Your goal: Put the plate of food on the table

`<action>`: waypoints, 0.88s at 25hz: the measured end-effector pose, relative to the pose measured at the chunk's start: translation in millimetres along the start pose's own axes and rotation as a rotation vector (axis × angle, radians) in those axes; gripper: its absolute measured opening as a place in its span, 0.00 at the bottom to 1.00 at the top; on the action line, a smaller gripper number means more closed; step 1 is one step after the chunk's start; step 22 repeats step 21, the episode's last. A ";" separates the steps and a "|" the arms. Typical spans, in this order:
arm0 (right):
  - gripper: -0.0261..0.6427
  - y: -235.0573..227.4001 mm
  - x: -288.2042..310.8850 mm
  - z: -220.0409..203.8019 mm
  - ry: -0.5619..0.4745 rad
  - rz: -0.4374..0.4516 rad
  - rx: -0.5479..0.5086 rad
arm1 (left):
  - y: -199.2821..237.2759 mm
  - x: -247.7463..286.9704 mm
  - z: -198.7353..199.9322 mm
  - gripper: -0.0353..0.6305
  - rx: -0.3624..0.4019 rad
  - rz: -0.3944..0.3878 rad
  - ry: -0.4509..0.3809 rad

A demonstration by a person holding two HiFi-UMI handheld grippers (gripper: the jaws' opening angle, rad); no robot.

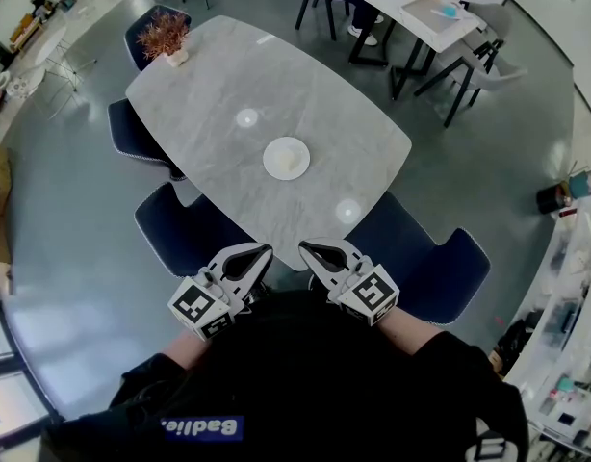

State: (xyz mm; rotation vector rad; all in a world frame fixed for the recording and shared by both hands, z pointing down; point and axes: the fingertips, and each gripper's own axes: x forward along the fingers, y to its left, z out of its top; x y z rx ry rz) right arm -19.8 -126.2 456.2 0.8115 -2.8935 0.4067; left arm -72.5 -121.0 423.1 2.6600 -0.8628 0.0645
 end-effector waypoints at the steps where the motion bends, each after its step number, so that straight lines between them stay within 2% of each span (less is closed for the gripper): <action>1: 0.05 0.7 -0.6 0.7 0.010 -0.002 0.006 | -0.2 -0.4 -0.2 0.06 0.001 0.000 0.000; 16: 0.05 2.7 -2.2 4.4 0.040 -0.009 0.008 | -0.8 -2.2 2.3 0.06 -0.006 0.006 -0.016; 22: 0.05 2.1 -1.9 2.8 0.020 -0.007 0.001 | -2.1 -2.3 3.8 0.06 -0.005 0.003 -0.023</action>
